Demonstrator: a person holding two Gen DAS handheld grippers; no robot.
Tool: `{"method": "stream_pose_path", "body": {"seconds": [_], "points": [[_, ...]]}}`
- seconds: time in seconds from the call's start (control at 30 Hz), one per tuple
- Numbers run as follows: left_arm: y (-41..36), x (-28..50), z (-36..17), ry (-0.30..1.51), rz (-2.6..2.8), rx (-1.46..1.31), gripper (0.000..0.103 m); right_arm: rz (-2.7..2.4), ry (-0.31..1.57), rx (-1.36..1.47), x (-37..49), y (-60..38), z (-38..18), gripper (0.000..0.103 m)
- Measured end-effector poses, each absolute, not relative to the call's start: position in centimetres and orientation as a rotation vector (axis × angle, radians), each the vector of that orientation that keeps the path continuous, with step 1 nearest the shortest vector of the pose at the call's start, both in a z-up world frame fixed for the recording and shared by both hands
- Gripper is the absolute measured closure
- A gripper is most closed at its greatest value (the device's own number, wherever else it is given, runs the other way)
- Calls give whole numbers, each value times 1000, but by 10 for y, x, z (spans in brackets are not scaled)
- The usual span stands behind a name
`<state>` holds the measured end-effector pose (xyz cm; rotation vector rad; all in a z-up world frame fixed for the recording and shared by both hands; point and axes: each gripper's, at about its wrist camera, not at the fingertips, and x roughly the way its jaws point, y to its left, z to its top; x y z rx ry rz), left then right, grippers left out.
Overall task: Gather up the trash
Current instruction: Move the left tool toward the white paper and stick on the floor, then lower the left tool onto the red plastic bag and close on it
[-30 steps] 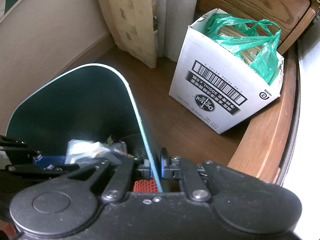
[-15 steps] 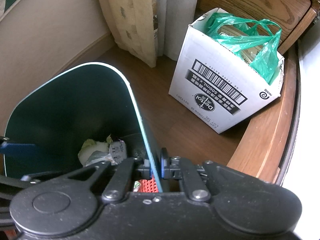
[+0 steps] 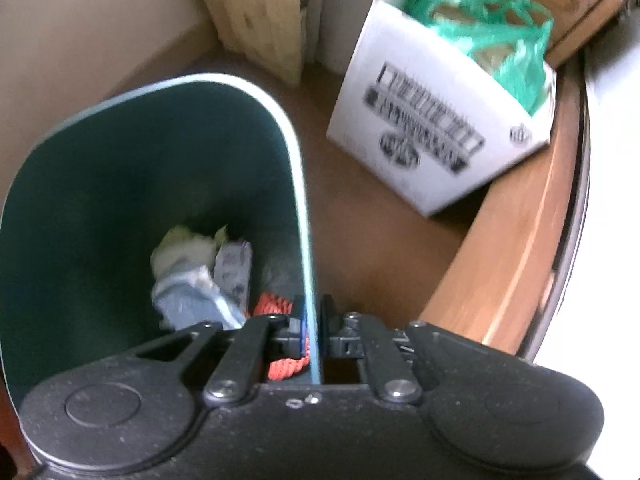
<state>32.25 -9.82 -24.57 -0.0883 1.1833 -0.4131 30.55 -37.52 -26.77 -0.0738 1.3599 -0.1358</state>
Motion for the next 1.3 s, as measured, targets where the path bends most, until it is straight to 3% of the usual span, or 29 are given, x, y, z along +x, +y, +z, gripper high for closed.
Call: {"method": "stream_pose_path", "body": {"seconds": [0.5,0.6,0.87,0.93,1.0,1.07,1.17,1.3], "points": [[-5,275,-252,1176,-294,-162,40,-142,1564,15,252,-349,-305,91],[4,267,-257,1187,-280,-171,40,-141,1581,53,256,-344,-304,81],[19,258,-272,1219,-262,-184,40,-191,1601,120,247,-335,-303,66],[22,257,-273,1220,-261,-188,40,-183,1591,111,246,-333,-296,48],[24,257,-273,1220,-259,-191,40,-164,1584,90,246,-328,-286,40],[26,258,-273,1214,-261,-191,40,-103,1583,57,246,-322,-271,40],[26,258,-273,1197,-267,-172,40,-7,1510,-69,249,-316,-234,28],[23,259,-284,1204,-257,-149,40,39,1365,-114,271,-329,-196,27]]}}
